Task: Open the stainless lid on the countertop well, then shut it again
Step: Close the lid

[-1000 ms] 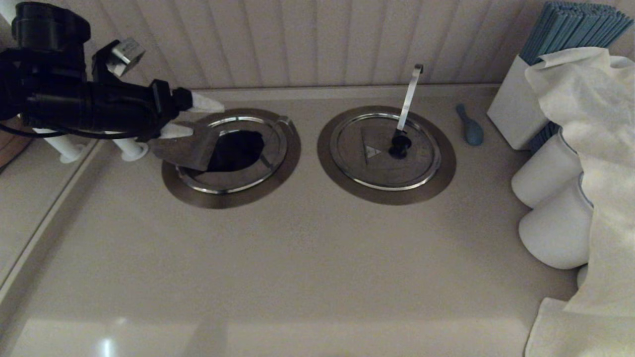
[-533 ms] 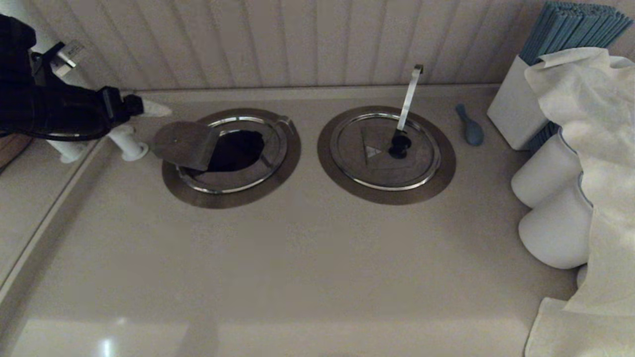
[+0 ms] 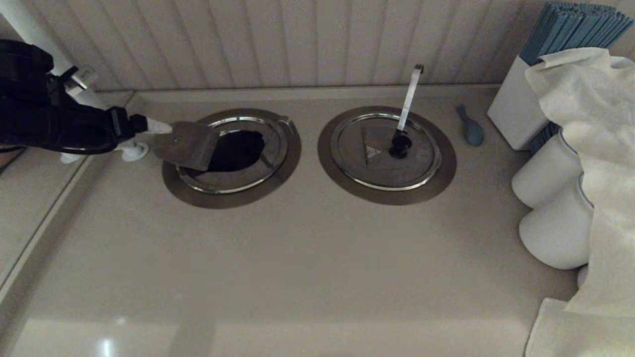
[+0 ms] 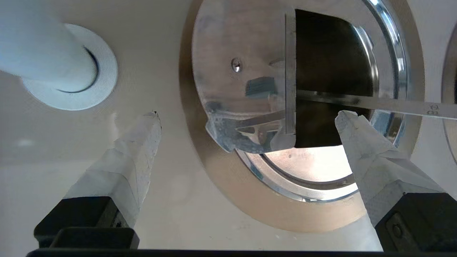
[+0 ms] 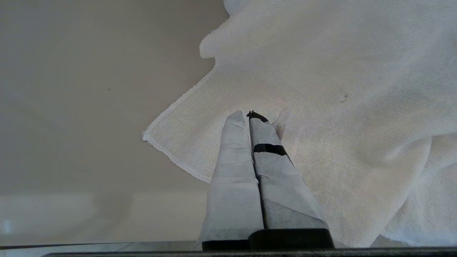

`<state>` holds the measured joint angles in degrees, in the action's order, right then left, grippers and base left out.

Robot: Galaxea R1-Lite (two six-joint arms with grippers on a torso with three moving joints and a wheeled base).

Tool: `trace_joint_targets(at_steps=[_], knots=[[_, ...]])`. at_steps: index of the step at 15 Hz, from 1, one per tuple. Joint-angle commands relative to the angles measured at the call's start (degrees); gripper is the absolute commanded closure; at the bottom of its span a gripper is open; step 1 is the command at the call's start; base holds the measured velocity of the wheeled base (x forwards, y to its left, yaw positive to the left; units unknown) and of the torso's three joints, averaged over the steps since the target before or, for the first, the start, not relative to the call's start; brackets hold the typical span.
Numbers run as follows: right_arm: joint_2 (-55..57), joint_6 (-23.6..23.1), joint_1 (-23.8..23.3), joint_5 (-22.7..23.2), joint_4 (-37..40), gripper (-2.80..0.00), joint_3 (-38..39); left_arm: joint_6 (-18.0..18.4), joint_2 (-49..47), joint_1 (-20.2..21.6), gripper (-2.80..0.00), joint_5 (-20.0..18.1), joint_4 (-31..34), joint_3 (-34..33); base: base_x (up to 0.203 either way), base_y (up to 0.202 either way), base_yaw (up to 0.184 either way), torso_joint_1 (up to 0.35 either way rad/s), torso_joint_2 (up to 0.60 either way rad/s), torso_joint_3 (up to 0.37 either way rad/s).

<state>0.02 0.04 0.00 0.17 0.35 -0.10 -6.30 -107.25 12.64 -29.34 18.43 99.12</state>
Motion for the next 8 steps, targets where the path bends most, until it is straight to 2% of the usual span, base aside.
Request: trace_joint_targets(at_steps=[1, 8], knots=[[0.1, 0.0, 0.1, 0.0, 0.0, 0.00, 0.0, 0.0, -1.2, 0.0, -2.80, -0.5, 0.0, 0.0, 0.000, 0.000, 0.000, 0.000, 0.00, 0.000], [0.0, 0.0, 0.0, 0.0, 0.0, 0.00, 0.1, 0.0, -2.5, -2.7, -2.80, -0.5, -0.3, 0.1, 0.000, 0.000, 0.000, 0.000, 0.00, 0.000]])
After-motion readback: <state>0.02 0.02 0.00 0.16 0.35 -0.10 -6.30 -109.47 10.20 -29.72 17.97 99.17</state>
